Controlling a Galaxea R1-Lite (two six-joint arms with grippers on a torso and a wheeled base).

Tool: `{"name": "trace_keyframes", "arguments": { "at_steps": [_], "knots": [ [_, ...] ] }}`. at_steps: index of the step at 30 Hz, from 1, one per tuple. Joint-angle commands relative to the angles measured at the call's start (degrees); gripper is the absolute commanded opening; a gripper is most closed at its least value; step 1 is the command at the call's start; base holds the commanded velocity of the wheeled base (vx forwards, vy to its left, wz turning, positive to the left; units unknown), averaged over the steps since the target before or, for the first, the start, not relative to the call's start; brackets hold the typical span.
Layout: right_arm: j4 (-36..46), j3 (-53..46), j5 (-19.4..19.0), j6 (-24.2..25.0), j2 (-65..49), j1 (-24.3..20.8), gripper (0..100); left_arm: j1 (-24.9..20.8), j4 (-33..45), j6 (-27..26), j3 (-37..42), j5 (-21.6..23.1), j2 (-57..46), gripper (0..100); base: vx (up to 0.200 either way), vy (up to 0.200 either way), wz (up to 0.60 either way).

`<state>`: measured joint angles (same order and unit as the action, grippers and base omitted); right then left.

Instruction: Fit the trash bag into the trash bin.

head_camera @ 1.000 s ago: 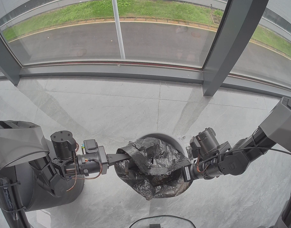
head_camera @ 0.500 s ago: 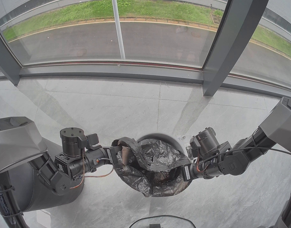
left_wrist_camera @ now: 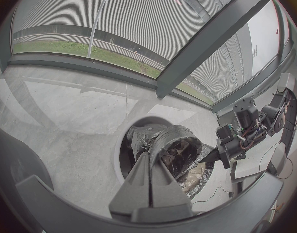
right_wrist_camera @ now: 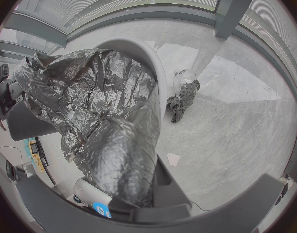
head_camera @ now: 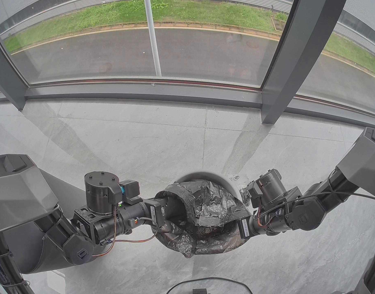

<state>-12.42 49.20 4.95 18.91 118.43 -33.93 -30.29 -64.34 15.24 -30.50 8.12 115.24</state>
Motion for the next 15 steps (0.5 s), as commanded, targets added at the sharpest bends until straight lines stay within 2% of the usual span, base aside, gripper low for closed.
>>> {"name": "trace_keyframes", "arguments": {
  "at_steps": [1, 7, 15],
  "knots": [
    [-0.06, -1.3, -0.03, -0.01, -0.75, 0.0, 0, -0.73, 0.01, 0.14, 0.97, 0.14, 1.13, 0, 0.0, 0.0, 0.0],
    [-0.06, -1.3, -0.2, -0.01, -0.22, 0.18, 0, -0.64, -0.87, 0.49, 0.71, 0.32, 4.03, 0, 0.0, 0.0, 0.0],
    [-6.39, -1.39, -0.12, -0.1, 3.56, 0.26, 0, -0.64, -1.22, 2.78, -0.61, 0.49, 6.23, 0, 0.0, 0.0, 0.0]
  ]
}}
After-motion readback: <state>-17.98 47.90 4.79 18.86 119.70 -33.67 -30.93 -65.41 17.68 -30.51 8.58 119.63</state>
